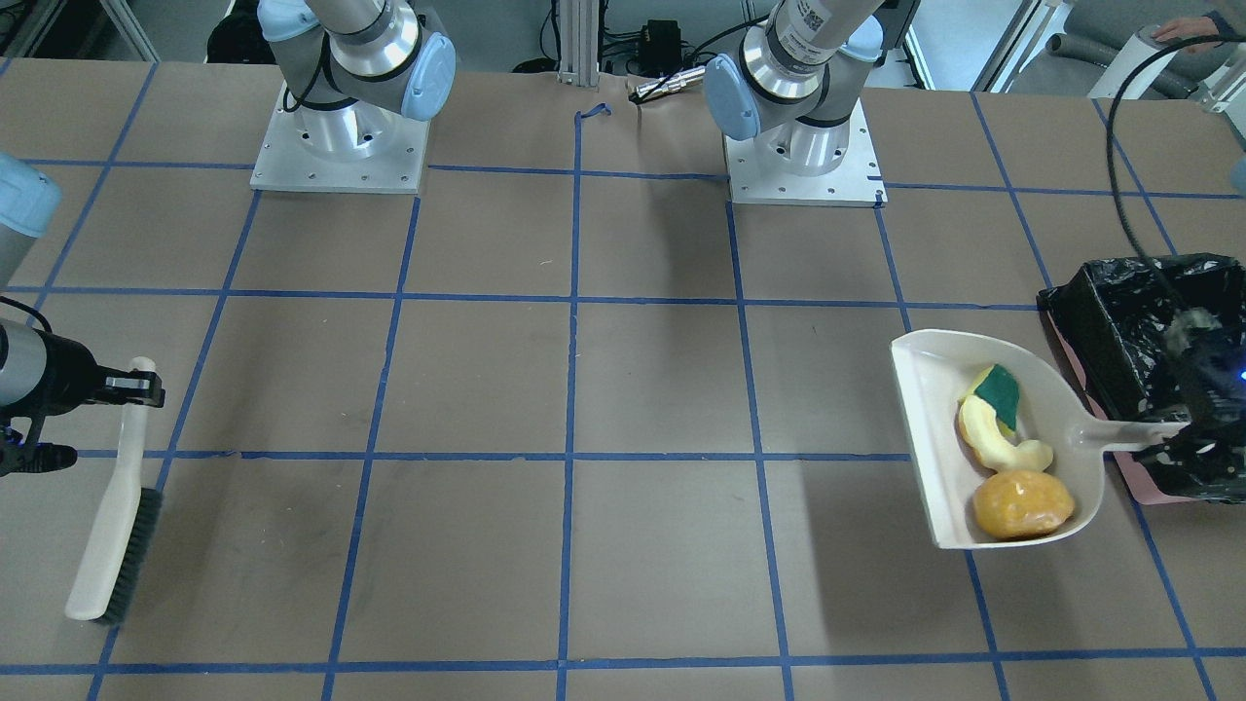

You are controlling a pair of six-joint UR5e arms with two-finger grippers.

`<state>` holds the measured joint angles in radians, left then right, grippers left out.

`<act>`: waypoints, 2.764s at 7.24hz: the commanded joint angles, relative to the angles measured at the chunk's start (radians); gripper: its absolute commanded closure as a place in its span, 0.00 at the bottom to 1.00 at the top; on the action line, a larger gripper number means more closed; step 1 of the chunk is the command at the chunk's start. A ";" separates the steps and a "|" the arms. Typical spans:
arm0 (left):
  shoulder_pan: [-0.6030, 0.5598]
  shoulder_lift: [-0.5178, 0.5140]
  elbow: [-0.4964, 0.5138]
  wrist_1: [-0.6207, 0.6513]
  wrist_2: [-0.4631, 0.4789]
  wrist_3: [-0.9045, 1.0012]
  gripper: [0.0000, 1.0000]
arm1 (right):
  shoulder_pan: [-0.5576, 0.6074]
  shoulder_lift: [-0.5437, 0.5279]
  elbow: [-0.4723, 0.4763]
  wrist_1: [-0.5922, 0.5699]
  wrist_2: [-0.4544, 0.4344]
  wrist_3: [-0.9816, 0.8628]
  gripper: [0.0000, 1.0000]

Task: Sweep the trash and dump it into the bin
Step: 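Carry the dustpan toward the bin with the left gripper while the right withdraws, then tilt the dustpan over the black bin with the left gripper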

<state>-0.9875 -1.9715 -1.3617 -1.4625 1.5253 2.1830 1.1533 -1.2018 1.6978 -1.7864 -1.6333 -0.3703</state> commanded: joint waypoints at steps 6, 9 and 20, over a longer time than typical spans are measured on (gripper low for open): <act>0.294 -0.114 0.228 0.055 0.139 0.700 0.83 | 0.022 -0.019 0.039 -0.033 -0.011 -0.032 1.00; 0.320 -0.158 0.231 0.264 0.138 0.971 0.83 | 0.022 -0.016 0.051 -0.047 -0.014 -0.021 1.00; 0.326 -0.081 -0.022 0.707 -0.014 1.310 0.93 | 0.022 -0.005 0.072 -0.044 -0.014 0.014 0.82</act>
<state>-0.6647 -2.0746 -1.3164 -0.8271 1.5279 3.4598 1.1750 -1.2073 1.7673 -1.8288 -1.6484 -0.3566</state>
